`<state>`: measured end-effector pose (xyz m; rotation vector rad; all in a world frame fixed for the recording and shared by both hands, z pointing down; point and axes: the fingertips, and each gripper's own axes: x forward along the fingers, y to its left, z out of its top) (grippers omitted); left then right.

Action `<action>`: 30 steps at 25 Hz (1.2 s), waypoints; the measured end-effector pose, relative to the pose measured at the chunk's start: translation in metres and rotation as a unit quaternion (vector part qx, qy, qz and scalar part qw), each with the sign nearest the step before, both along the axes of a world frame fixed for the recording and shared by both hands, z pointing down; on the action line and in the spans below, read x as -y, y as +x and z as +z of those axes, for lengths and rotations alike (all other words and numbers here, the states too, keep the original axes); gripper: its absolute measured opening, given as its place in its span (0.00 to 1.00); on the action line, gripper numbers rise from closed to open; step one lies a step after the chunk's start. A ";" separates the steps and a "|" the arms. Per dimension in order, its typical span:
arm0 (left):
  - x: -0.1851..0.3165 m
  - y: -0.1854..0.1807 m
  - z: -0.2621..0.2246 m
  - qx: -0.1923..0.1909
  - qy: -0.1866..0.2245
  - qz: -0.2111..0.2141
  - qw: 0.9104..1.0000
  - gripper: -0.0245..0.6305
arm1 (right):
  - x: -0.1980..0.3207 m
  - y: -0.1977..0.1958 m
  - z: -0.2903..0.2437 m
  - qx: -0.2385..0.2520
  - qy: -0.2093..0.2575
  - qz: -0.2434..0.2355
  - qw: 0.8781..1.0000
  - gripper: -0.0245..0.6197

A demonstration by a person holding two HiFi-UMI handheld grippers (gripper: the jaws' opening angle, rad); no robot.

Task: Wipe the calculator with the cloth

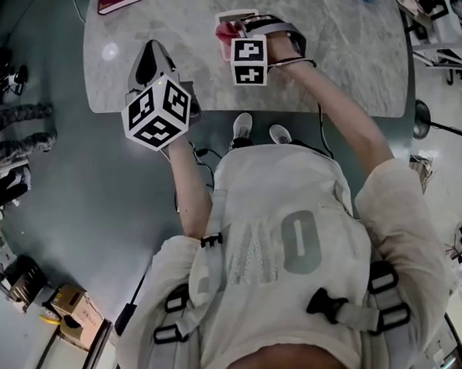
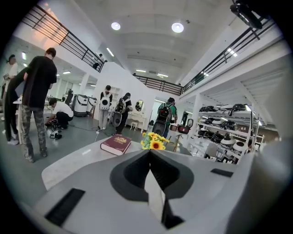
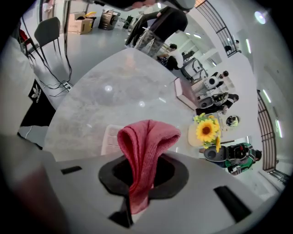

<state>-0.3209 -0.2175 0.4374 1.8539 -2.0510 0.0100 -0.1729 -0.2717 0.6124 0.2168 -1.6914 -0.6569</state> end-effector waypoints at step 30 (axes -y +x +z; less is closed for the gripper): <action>-0.009 0.141 -0.171 0.238 0.212 0.078 0.945 0.07 | -0.028 0.151 -0.311 0.598 0.157 0.231 0.751 0.12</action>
